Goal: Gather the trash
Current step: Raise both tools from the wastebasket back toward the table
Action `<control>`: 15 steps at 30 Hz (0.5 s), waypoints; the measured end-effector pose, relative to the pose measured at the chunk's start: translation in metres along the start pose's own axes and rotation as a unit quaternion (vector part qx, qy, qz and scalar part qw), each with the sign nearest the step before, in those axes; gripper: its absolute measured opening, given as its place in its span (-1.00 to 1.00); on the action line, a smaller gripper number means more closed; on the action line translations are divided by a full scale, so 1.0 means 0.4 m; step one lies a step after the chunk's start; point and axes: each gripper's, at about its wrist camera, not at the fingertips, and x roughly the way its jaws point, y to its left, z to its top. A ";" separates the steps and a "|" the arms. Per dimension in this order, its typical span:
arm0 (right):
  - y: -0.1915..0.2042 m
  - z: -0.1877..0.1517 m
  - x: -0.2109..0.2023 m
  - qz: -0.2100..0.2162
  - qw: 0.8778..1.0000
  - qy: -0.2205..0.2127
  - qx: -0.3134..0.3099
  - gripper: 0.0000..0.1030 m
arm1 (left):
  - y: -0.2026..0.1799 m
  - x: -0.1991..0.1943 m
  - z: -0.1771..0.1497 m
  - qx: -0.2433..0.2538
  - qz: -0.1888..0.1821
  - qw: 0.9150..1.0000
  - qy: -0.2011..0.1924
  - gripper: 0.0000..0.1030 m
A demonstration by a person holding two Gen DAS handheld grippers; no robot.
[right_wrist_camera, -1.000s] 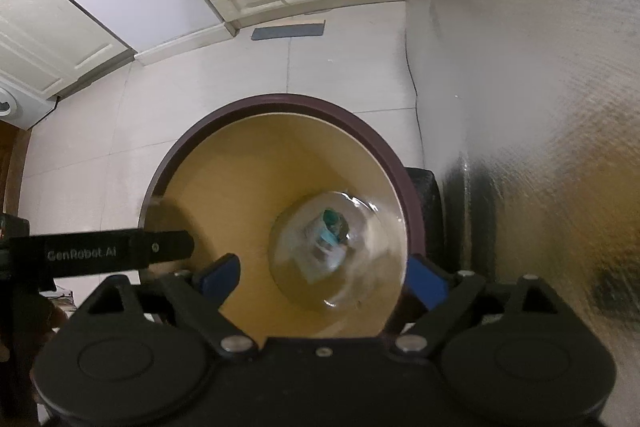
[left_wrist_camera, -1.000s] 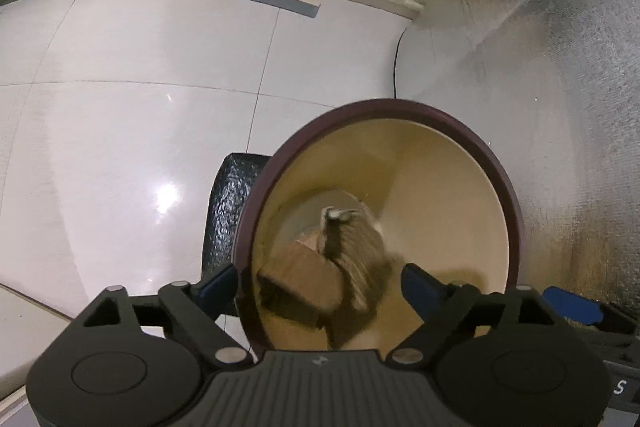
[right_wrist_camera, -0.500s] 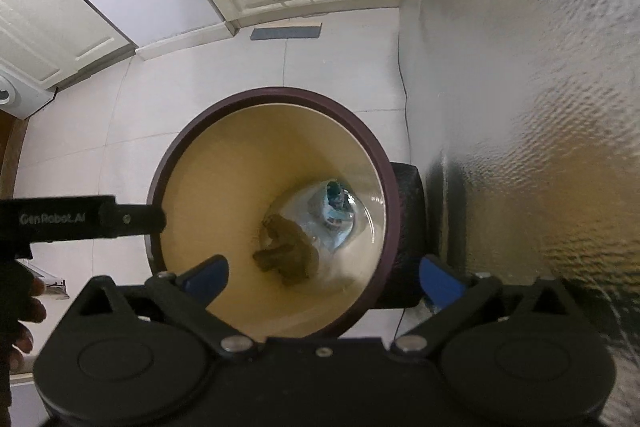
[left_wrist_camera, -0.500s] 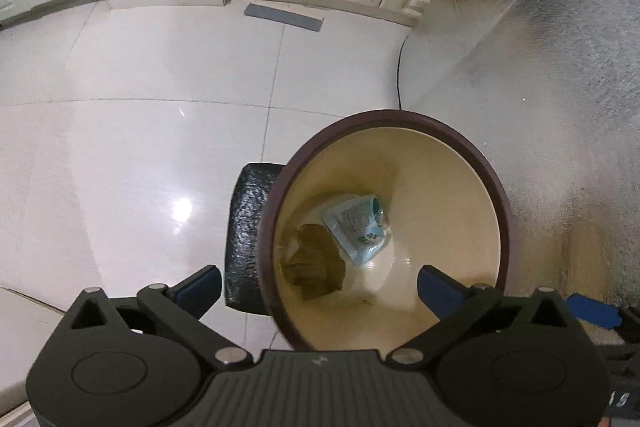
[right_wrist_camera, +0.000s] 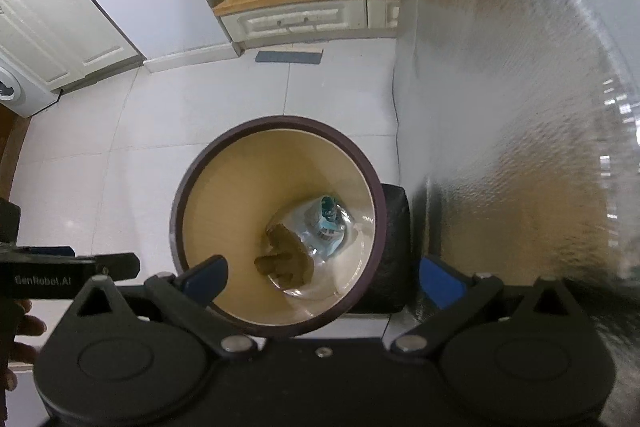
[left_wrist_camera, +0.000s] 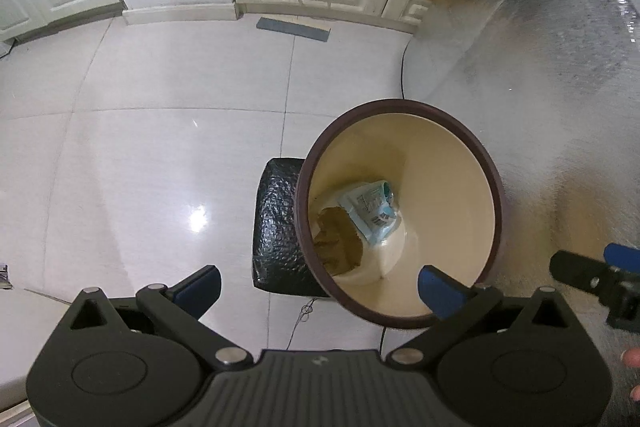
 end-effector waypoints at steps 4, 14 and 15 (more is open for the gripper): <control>0.004 -0.009 -0.062 -0.001 1.000 -0.013 0.001 1.00 | 0.003 -0.056 -0.018 0.005 0.004 1.000 -0.013 1.00; 0.023 -0.038 -0.221 -0.014 0.999 -0.049 -0.004 1.00 | -0.010 -0.229 -0.052 0.015 0.011 0.998 -0.059 1.00; 0.022 -0.042 -0.238 -0.015 0.999 -0.053 -0.003 1.00 | -0.014 -0.247 -0.057 0.018 0.010 0.998 -0.066 1.00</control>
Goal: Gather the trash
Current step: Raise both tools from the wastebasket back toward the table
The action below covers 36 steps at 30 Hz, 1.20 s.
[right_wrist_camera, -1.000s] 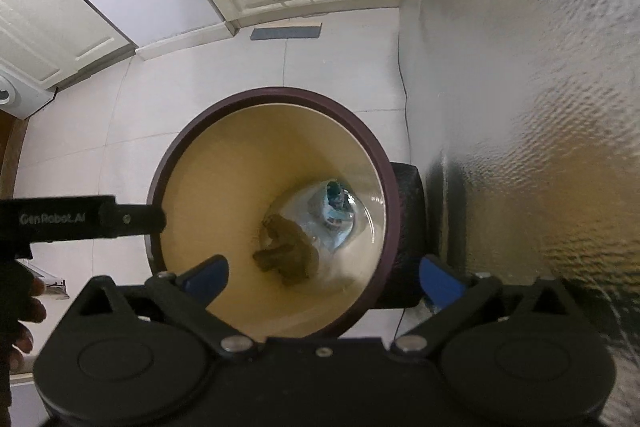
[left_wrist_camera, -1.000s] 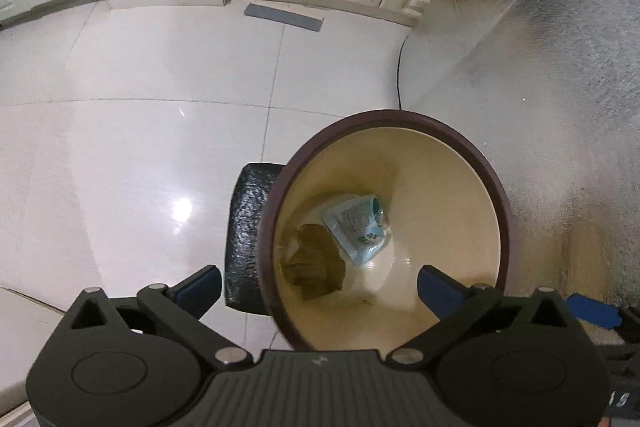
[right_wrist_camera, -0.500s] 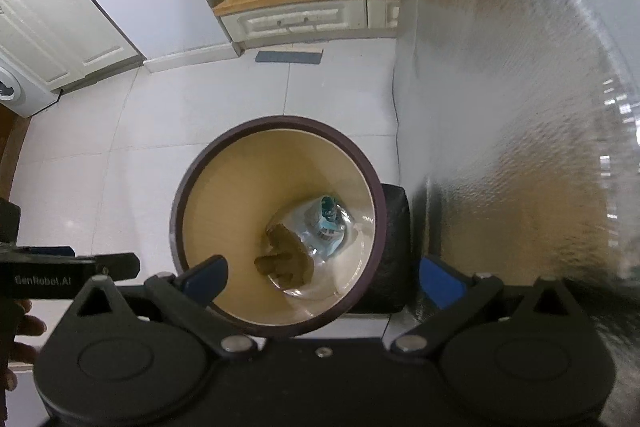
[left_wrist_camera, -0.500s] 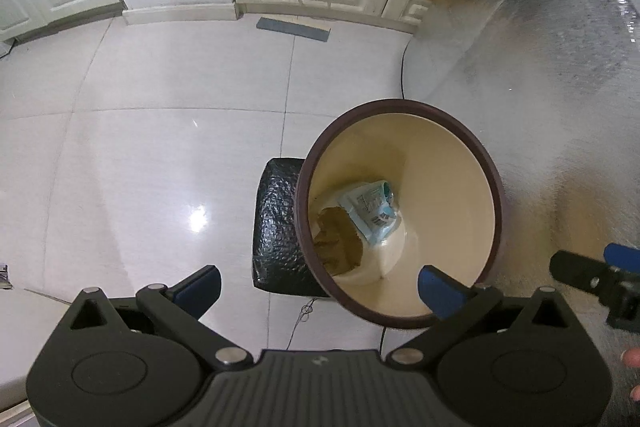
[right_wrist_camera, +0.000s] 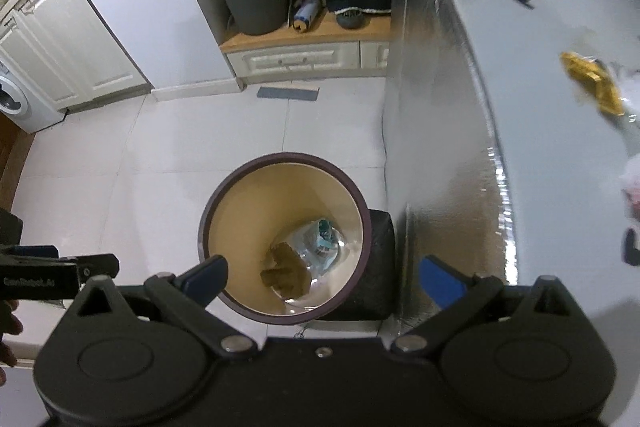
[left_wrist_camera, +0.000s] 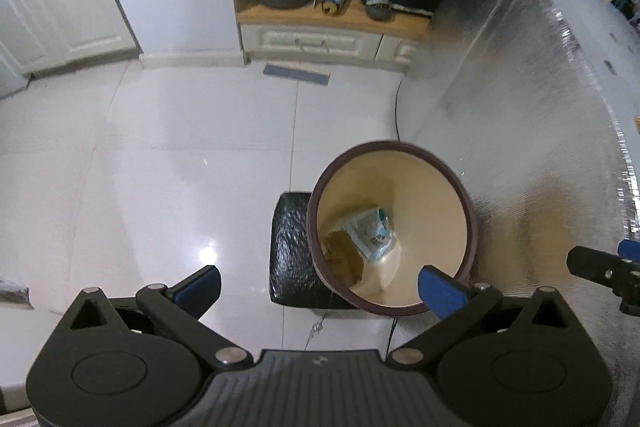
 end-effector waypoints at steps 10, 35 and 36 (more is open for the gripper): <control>-0.010 -0.029 -0.150 -0.008 0.999 -0.036 -0.007 1.00 | -0.033 -0.158 -0.031 0.018 -0.017 0.998 -0.052 1.00; -0.184 -0.203 -0.540 0.007 0.986 -0.167 -0.014 1.00 | -0.267 -0.470 -0.232 0.028 -0.031 0.981 -0.189 1.00; -0.196 -0.210 -0.554 0.008 0.985 -0.170 -0.014 1.00 | -0.282 -0.481 -0.244 0.028 -0.029 0.980 -0.193 1.00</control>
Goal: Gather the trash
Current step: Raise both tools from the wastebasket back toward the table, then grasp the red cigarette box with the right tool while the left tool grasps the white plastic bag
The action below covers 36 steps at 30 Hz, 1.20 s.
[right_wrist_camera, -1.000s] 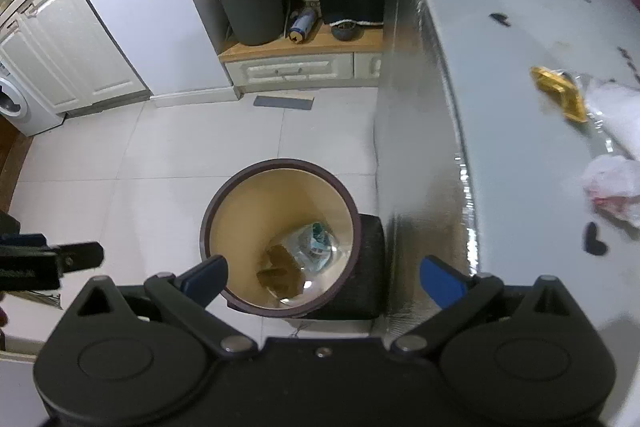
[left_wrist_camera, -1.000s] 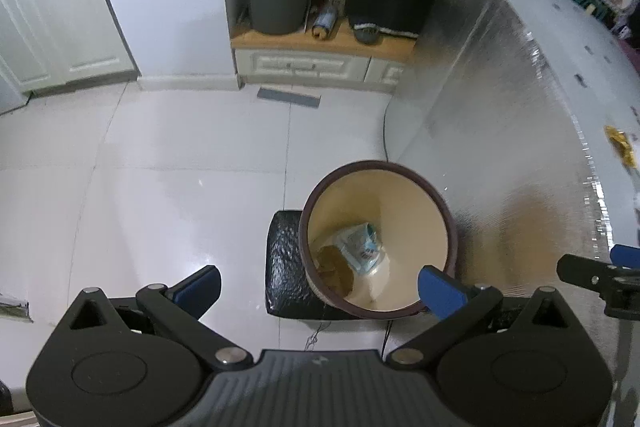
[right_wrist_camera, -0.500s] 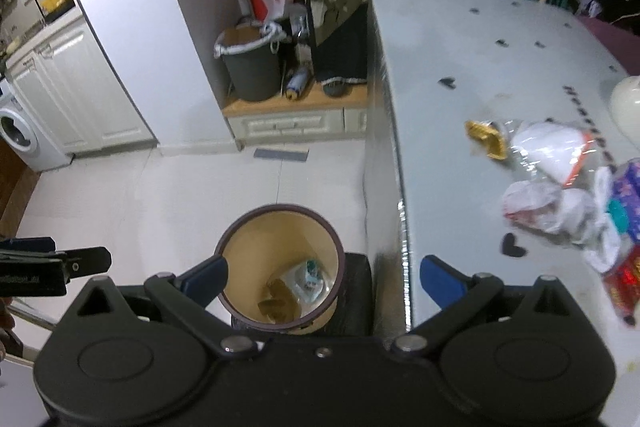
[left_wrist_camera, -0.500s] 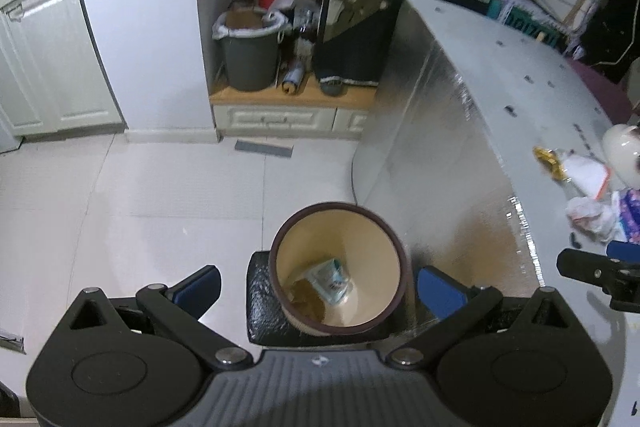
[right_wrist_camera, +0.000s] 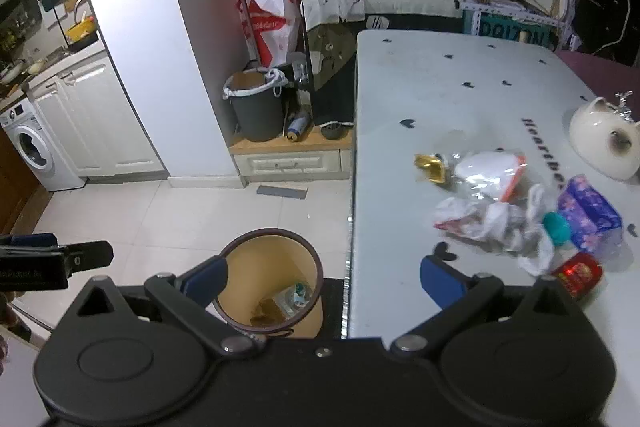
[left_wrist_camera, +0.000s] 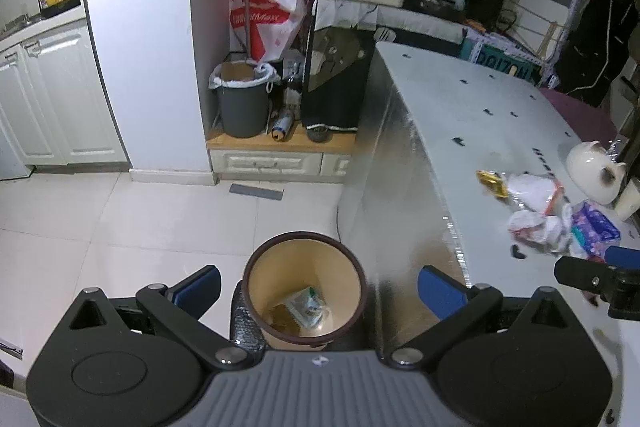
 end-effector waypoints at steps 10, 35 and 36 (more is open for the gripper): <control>-0.164 -0.015 -0.149 0.011 0.999 -0.043 -0.008 1.00 | -0.204 -0.109 -0.050 -0.002 -0.001 0.999 -0.050 1.00; -0.616 -0.090 -0.183 -0.014 0.998 -0.059 0.029 1.00 | -0.625 -0.068 -0.061 0.025 -0.064 0.994 -0.083 1.00; -0.631 -0.092 -0.169 -0.012 0.998 -0.055 0.029 1.00 | -0.635 -0.061 -0.059 0.027 -0.067 0.994 -0.080 1.00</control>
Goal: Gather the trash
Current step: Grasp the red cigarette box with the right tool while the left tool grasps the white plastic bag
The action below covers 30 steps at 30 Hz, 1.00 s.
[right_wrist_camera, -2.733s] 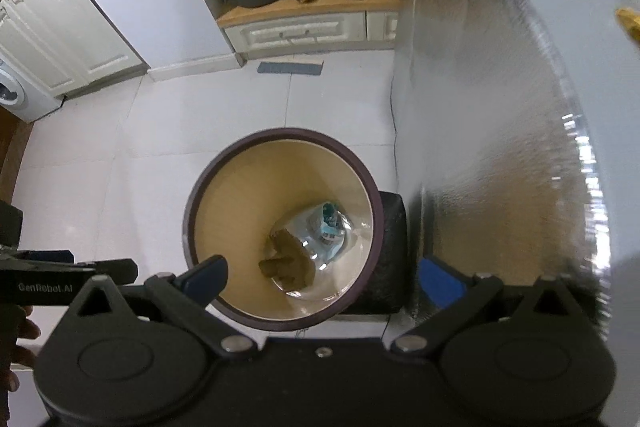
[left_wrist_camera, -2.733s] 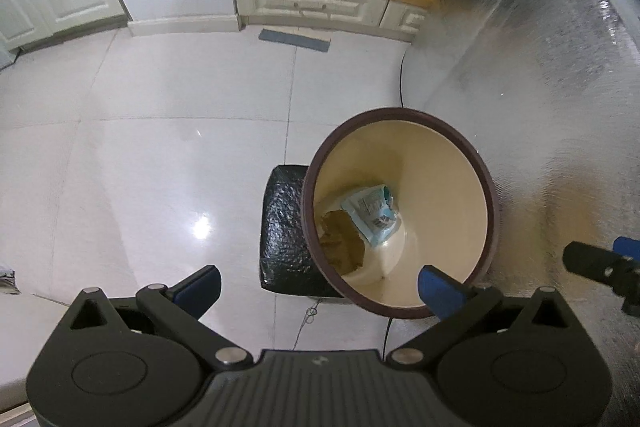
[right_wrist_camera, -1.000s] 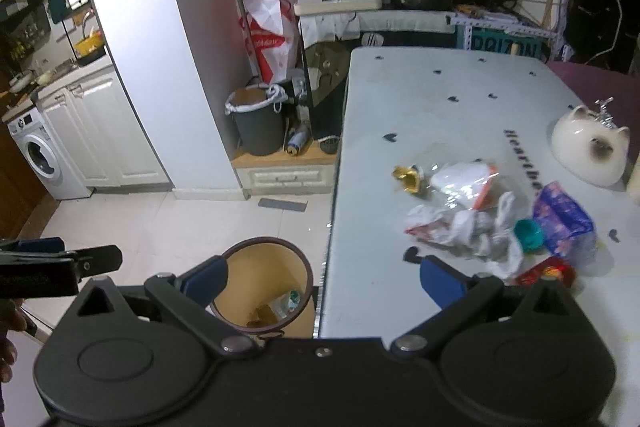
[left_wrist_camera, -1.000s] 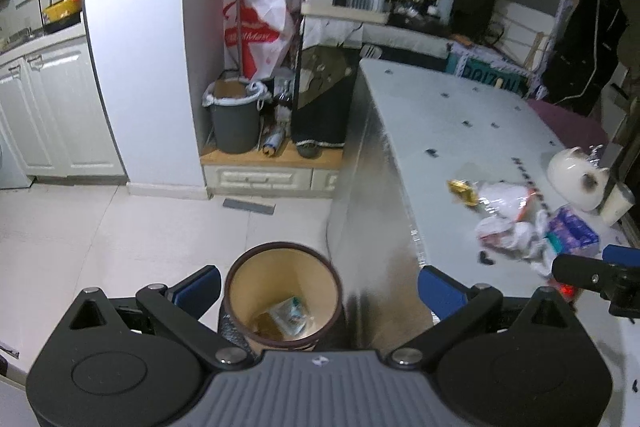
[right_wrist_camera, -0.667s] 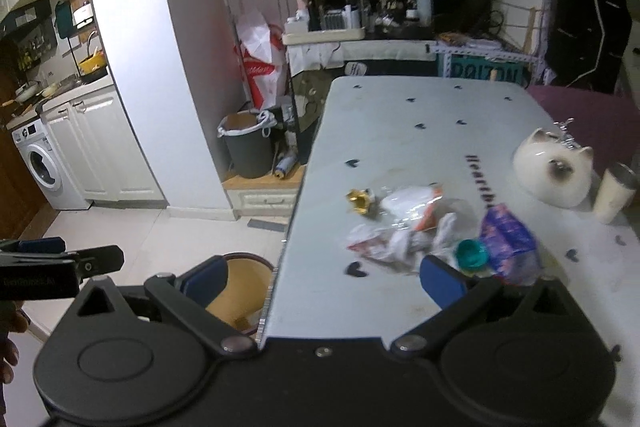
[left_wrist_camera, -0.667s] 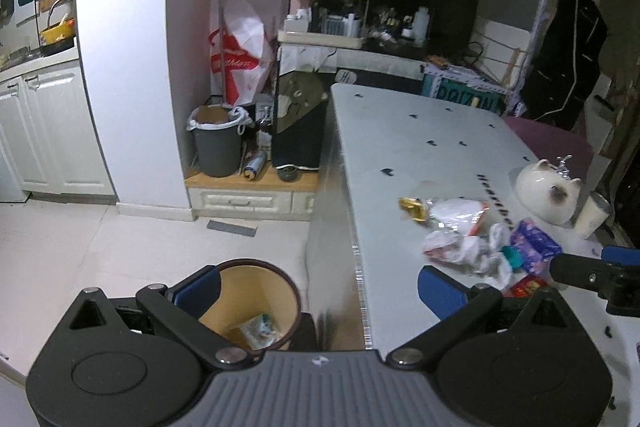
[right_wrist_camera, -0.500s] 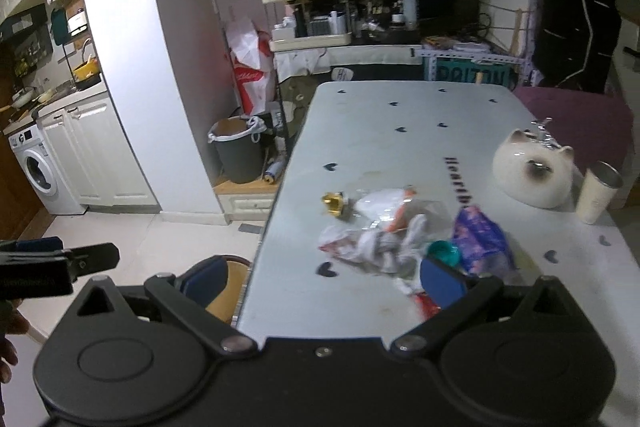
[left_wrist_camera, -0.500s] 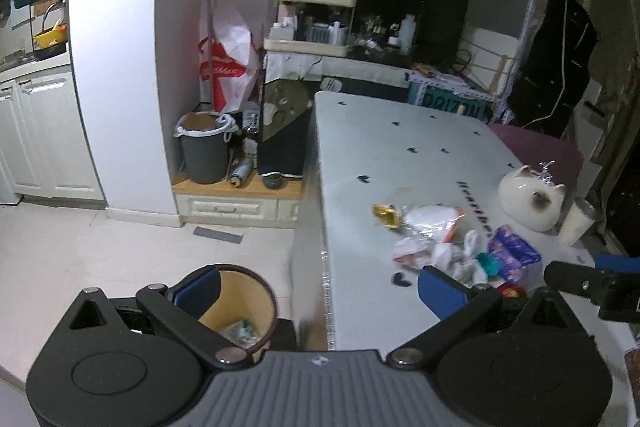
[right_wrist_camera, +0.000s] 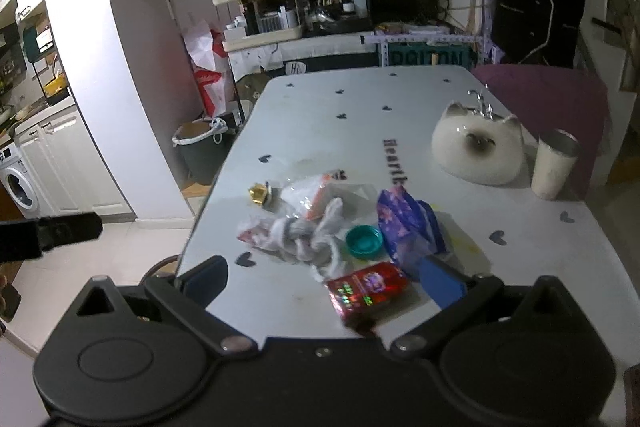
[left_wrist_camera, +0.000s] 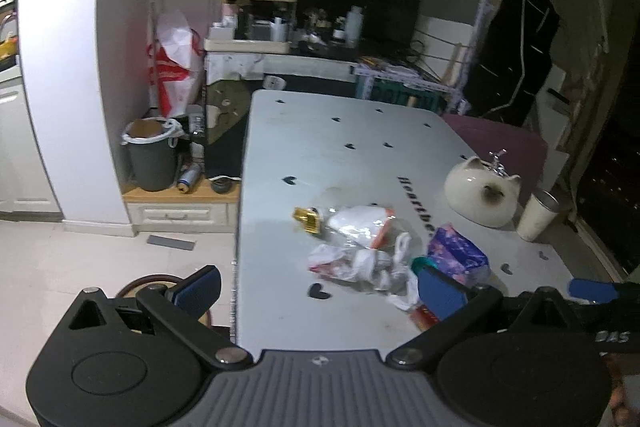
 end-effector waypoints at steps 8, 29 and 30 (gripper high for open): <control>-0.072 -0.037 0.194 -0.018 0.999 0.048 0.000 1.00 | -0.019 0.072 0.025 0.009 -0.033 0.999 0.014 1.00; -0.100 -0.071 0.465 0.068 0.984 0.103 -0.127 1.00 | -0.083 0.543 0.119 0.126 -0.146 0.973 0.123 1.00; -0.095 -0.070 0.466 0.068 0.984 0.103 -0.127 1.00 | -0.082 0.571 0.123 0.123 -0.151 0.972 0.132 1.00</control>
